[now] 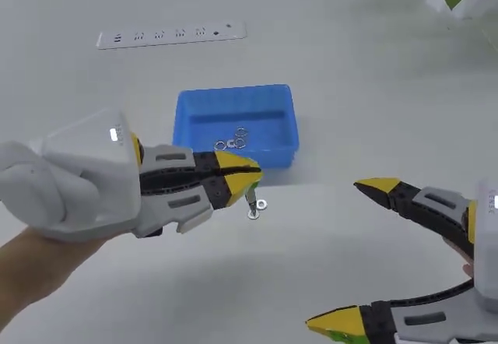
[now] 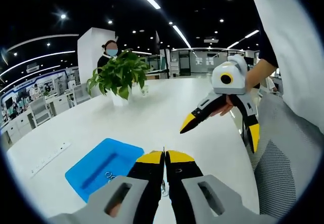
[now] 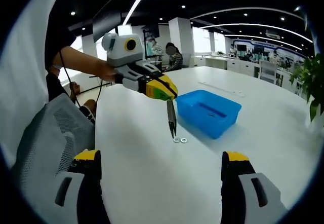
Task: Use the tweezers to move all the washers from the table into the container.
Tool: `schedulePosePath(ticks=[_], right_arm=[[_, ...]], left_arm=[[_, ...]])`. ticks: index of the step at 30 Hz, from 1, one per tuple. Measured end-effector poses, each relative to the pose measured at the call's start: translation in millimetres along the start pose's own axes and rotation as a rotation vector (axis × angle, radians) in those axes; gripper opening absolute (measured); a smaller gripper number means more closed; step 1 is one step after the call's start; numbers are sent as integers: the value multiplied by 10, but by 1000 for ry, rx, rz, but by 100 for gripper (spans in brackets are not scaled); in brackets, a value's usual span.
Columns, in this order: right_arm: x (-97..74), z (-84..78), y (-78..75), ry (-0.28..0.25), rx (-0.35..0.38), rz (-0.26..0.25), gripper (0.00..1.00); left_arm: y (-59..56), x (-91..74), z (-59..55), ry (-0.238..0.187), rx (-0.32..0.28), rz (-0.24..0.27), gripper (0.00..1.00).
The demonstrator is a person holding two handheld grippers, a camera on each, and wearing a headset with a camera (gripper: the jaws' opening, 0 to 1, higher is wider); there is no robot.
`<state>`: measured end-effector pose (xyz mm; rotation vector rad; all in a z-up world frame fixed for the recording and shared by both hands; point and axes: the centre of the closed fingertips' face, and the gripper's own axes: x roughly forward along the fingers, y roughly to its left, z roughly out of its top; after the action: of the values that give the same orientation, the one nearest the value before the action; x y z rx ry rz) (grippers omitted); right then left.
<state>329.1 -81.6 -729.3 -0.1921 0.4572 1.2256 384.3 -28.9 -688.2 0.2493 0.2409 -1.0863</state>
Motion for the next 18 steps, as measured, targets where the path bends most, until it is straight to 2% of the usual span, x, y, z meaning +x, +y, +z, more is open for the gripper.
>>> schedulePosePath(ticks=[10,18], right_arm=[[18,-57,65,6,34,17,97],[46,-14,91,-4,42,24,96]], left_arm=[[21,29,-81,17,8,-10,5],[-11,53,-136,24,14,-13,5]])
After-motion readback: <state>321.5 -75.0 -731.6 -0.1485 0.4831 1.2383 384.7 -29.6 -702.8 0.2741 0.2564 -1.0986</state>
